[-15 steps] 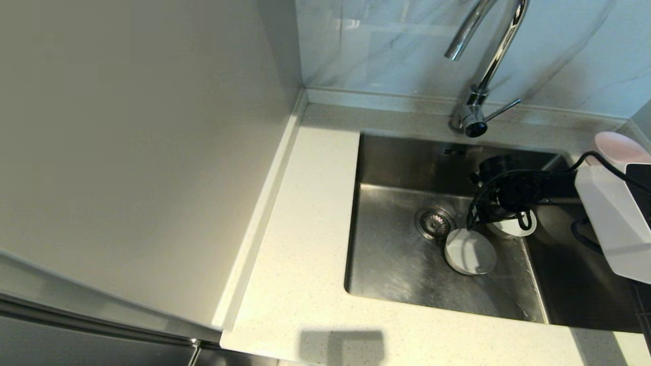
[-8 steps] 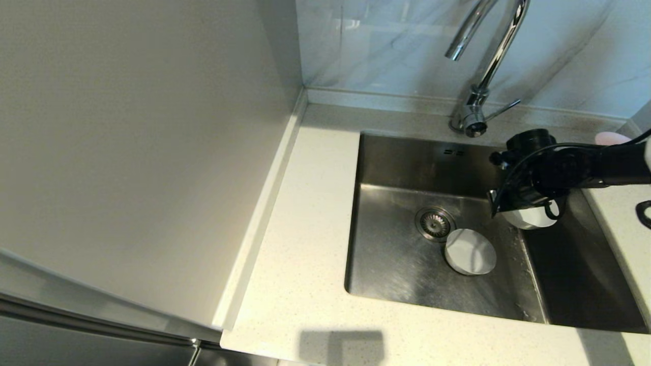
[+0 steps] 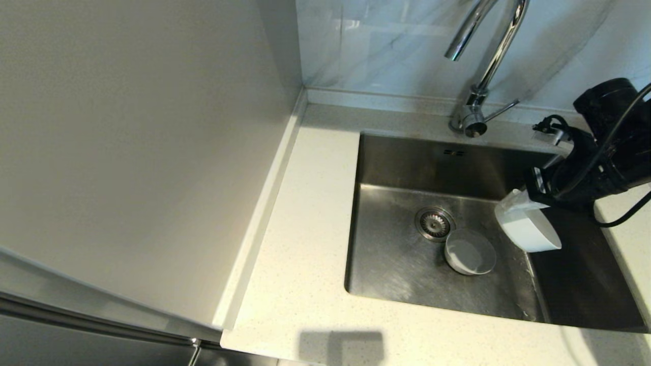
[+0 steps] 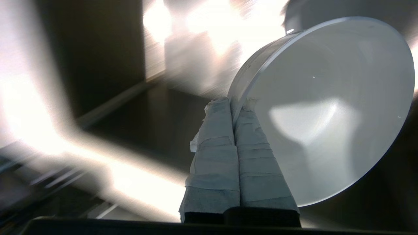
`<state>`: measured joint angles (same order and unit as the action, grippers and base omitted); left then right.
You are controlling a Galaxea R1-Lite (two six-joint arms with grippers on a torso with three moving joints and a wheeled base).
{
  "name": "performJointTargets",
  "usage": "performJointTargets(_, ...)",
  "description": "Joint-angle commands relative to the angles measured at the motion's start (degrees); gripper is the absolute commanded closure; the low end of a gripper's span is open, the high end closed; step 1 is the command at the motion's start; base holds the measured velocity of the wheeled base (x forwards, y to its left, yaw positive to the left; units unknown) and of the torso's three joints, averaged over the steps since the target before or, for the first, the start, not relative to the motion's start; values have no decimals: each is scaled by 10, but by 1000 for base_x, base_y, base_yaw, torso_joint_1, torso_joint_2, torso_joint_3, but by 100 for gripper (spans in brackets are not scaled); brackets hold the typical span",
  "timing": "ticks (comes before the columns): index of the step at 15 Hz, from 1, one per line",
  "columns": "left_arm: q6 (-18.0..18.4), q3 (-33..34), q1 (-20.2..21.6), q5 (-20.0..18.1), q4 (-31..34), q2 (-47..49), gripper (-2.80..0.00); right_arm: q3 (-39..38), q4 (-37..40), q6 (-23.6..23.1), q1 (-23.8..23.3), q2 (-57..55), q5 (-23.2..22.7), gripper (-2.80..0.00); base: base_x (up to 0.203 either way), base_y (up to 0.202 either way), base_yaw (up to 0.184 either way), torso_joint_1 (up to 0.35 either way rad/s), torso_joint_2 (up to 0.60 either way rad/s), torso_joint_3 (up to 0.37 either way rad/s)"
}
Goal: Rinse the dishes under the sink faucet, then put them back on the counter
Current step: Put a bowl back to the table from the sink
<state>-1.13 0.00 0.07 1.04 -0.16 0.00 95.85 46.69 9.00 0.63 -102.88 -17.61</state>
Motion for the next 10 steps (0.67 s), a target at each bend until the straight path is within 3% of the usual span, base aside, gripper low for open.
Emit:
performJointTargets(1, -1, 0, 0, -1, 0, -2, 0, 78, 146, 54, 31, 22, -103, 0, 0, 0, 0, 0, 0, 0)
performJointTargets(4, 0, 0, 0, 0, 0, -2, 0, 174, 270, 170, 81, 4, -285, 0, 0, 0, 0, 0, 0, 0)
performJointTargets(7, 0, 0, 0, 0, 0, -2, 0, 182, 292, 305, 129, -7, -377, 0, 0, 0, 0, 0, 0, 0)
performJointTargets(10, -1, 0, 0, 0, 0, -2, 0, 182, 289, 398, 160, -28, -450, 0, 0, 0, 0, 0, 0, 0)
